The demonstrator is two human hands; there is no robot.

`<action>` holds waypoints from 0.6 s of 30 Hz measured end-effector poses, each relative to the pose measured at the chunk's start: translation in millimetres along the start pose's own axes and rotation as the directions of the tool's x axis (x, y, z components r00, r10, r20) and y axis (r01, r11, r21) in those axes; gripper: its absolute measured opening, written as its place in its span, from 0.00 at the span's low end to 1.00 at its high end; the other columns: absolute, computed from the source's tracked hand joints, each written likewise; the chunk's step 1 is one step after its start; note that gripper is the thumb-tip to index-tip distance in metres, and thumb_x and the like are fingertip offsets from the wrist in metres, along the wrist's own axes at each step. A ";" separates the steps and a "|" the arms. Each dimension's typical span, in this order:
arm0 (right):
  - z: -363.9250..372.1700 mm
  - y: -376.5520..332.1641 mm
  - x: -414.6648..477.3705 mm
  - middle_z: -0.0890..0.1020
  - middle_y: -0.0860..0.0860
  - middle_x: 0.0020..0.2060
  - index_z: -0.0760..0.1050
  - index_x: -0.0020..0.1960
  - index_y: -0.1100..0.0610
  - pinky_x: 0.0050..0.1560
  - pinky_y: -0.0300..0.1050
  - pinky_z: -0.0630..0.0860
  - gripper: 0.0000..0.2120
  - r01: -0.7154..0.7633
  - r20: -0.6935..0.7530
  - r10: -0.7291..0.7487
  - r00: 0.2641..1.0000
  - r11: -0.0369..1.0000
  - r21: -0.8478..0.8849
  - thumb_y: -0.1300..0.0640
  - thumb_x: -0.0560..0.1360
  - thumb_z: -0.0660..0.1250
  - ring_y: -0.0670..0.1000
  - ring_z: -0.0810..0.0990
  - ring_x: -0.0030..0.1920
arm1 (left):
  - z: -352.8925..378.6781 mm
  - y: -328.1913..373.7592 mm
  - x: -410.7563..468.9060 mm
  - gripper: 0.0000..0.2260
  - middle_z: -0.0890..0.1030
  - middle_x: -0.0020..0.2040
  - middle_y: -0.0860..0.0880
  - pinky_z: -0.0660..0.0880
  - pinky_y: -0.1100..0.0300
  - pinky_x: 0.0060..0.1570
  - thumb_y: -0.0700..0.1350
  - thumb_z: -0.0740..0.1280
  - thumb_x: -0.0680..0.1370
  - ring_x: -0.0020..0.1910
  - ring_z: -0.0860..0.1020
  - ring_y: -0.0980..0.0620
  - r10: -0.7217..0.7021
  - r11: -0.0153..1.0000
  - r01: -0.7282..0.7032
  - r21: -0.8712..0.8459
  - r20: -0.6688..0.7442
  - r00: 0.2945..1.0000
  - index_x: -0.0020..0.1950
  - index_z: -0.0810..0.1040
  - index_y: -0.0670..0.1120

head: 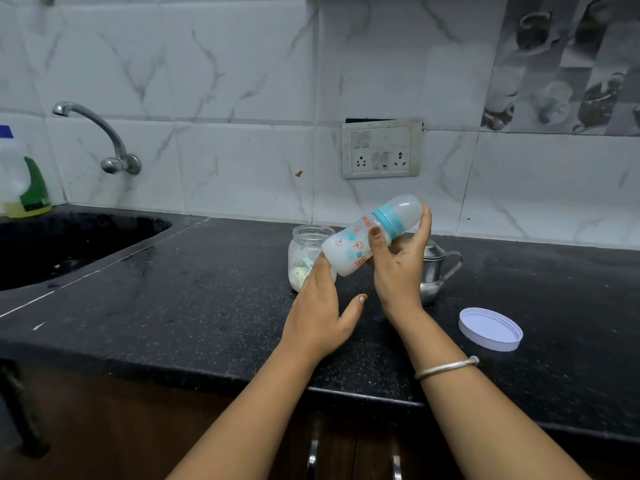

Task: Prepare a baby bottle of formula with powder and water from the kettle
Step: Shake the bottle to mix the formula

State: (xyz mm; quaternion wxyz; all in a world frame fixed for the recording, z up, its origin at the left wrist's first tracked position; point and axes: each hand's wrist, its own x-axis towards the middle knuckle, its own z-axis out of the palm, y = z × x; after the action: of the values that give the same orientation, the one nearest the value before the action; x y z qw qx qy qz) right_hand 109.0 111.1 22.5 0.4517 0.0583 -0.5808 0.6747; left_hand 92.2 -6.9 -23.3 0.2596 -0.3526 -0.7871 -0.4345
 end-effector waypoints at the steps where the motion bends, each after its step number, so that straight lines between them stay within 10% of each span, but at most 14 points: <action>1: -0.4 -1.3 1.5 0.76 0.58 0.60 0.47 0.74 0.47 0.53 0.54 0.79 0.35 -0.063 -0.018 0.064 0.998 0.996 0.057 0.58 0.76 0.65 0.52 0.81 0.54 | -0.4 0.9 -0.3 0.34 0.67 0.70 0.47 0.70 0.57 0.62 0.51 0.68 0.74 0.67 0.68 0.50 0.033 0.999 -0.033 -0.017 -0.013 0.999 0.74 0.55 0.42; 5: -1.7 -2.3 8.6 0.79 0.54 0.55 0.61 0.65 0.52 0.35 0.46 0.80 0.17 -0.297 -0.026 0.313 0.949 0.922 0.250 0.55 0.79 0.61 0.53 0.81 0.48 | -1.4 2.1 -2.0 0.38 0.52 0.77 0.46 0.61 0.63 0.66 0.56 0.62 0.74 0.75 0.47 0.60 0.154 0.988 -0.153 0.035 -0.033 0.988 0.76 0.45 0.48; 9: -2.2 3.2 9.7 0.81 0.55 0.52 0.66 0.66 0.58 0.35 0.45 0.79 0.19 -0.424 0.014 0.447 0.894 0.837 0.347 0.50 0.79 0.61 0.52 0.83 0.45 | -4.2 3.2 -0.6 0.37 0.47 0.78 0.49 0.66 0.62 0.57 0.60 0.59 0.72 0.66 0.43 0.74 0.149 0.987 -0.148 0.061 -0.008 0.989 0.74 0.40 0.57; 18: 0.2 -2.6 5.5 0.78 0.55 0.58 0.54 0.72 0.50 0.44 0.51 0.82 0.28 -0.213 -0.032 0.222 0.974 0.960 0.181 0.58 0.77 0.63 0.53 0.81 0.53 | -2.6 2.5 -2.0 0.37 0.47 0.78 0.49 0.64 0.59 0.64 0.57 0.64 0.74 0.76 0.48 0.57 0.080 0.995 -0.081 0.061 0.018 0.997 0.76 0.50 0.47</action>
State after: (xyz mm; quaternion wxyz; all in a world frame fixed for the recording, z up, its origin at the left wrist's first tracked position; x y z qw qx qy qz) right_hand 107.4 113.6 27.7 0.3828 0.0162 -0.5095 0.7704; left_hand 95.6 -8.9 -22.2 0.2813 -0.3792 -0.7874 -0.3964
